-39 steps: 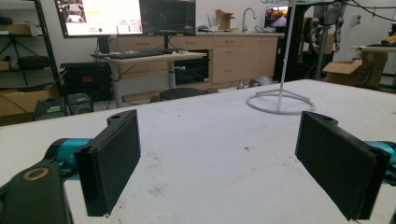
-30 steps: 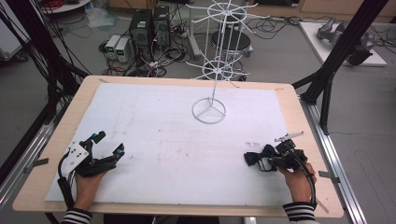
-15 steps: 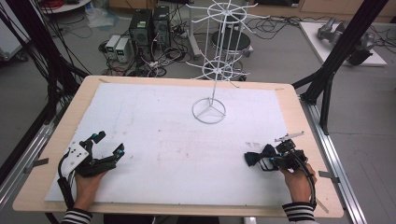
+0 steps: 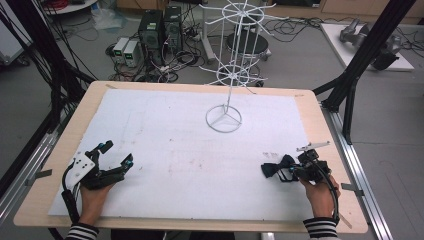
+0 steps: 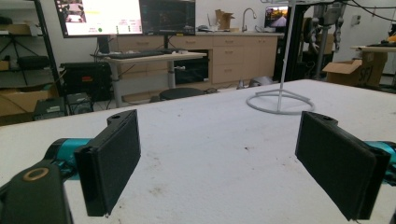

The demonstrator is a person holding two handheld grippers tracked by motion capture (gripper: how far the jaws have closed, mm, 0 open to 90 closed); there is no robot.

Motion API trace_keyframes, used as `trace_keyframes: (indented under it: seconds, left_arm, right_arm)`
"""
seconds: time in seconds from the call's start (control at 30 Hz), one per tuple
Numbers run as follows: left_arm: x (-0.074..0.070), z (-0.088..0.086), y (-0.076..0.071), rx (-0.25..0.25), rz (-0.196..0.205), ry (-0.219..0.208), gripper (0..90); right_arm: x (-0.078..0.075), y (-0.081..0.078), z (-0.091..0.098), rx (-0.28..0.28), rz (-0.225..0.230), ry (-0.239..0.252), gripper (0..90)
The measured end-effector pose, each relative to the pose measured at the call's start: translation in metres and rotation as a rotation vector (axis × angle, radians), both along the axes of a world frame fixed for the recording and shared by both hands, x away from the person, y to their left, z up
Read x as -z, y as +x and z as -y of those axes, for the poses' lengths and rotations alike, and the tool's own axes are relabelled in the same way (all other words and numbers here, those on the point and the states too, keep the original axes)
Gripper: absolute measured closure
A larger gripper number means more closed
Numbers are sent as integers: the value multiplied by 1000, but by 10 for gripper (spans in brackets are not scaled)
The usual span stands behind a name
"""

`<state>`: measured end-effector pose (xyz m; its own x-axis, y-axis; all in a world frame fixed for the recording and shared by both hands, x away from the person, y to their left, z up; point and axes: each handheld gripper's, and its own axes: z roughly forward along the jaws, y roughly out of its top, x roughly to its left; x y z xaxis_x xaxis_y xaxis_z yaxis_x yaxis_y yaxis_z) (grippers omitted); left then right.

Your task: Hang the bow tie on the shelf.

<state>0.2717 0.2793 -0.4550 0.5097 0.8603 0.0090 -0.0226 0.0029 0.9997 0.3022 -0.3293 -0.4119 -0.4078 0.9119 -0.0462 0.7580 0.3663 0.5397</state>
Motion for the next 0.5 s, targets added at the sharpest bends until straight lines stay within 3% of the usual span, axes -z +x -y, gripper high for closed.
trace_keyframes:
  seconds: [0.27, 0.5]
  left_arm:
    - [0, 0, 0, 0, 2, 2, 145]
    - [0, 0, 0, 1, 1, 2, 145]
  right_arm:
    - [-5, -4, 2, -12, 69, 80, 859]
    - [-11, -8, 1, -36, 161, 156, 859]
